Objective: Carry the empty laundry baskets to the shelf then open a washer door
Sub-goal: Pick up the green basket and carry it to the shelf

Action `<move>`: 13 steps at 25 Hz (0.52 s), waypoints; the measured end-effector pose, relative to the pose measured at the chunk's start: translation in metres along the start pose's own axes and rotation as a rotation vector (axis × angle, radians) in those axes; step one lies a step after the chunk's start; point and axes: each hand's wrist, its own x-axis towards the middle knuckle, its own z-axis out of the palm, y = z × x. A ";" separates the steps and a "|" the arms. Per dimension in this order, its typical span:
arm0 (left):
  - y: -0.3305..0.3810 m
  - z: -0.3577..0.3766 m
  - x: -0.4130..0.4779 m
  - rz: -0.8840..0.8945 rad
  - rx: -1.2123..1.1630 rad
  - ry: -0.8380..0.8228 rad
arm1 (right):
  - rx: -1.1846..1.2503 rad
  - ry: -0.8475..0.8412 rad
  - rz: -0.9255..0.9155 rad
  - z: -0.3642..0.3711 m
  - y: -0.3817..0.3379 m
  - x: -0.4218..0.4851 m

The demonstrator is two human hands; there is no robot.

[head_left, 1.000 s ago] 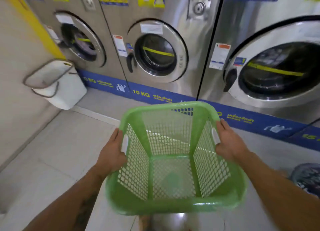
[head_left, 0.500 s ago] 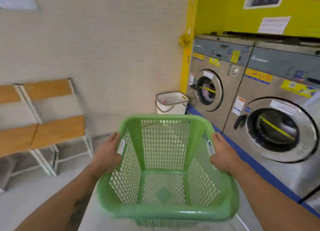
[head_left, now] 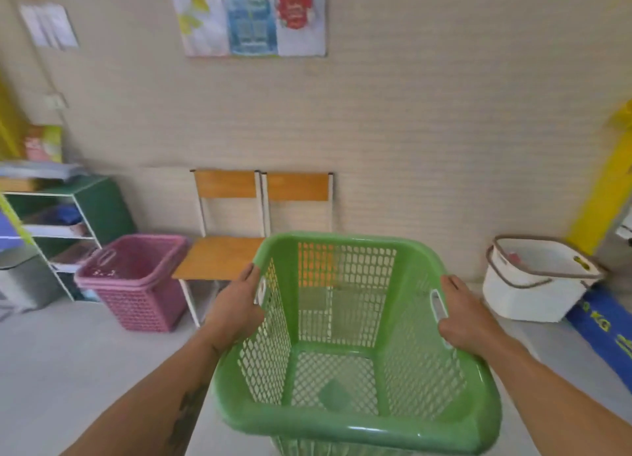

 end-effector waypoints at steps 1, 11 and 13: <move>-0.023 -0.010 0.008 -0.033 -0.001 0.030 | 0.003 -0.011 -0.045 0.009 -0.025 0.025; -0.212 -0.082 0.105 -0.409 0.068 0.228 | 0.034 -0.171 -0.419 0.117 -0.268 0.290; -0.243 -0.100 0.124 -0.482 0.091 0.256 | 0.035 -0.184 -0.482 0.131 -0.320 0.333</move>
